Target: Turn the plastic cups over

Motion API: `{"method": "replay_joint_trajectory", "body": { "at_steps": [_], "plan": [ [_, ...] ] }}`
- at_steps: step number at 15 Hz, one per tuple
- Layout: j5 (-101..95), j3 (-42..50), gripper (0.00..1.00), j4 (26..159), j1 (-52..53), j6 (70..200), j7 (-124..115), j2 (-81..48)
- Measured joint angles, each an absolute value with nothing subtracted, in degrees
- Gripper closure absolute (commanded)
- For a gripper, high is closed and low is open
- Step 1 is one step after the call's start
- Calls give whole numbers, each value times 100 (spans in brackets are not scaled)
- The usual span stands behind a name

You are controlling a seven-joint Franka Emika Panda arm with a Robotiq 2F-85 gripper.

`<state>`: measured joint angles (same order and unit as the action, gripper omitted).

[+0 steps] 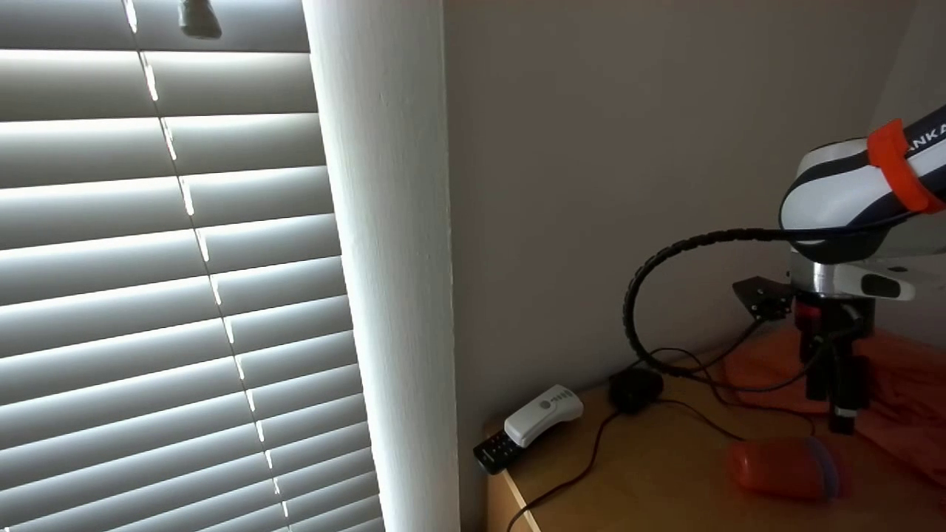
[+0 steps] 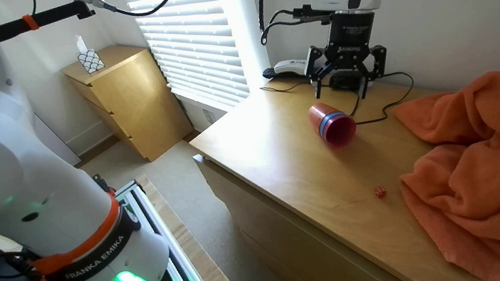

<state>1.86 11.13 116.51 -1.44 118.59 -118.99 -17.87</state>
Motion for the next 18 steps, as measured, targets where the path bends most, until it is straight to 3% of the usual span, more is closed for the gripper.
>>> {"method": "replay_joint_trajectory", "body": {
  "at_steps": [8, 18],
  "plan": [
    [1657, 1114, 0, 11872, -627, 11592, -12214, -1835],
    [2086, 1184, 0, 12155, -850, 11590, -12682, -1943]
  ]
}}
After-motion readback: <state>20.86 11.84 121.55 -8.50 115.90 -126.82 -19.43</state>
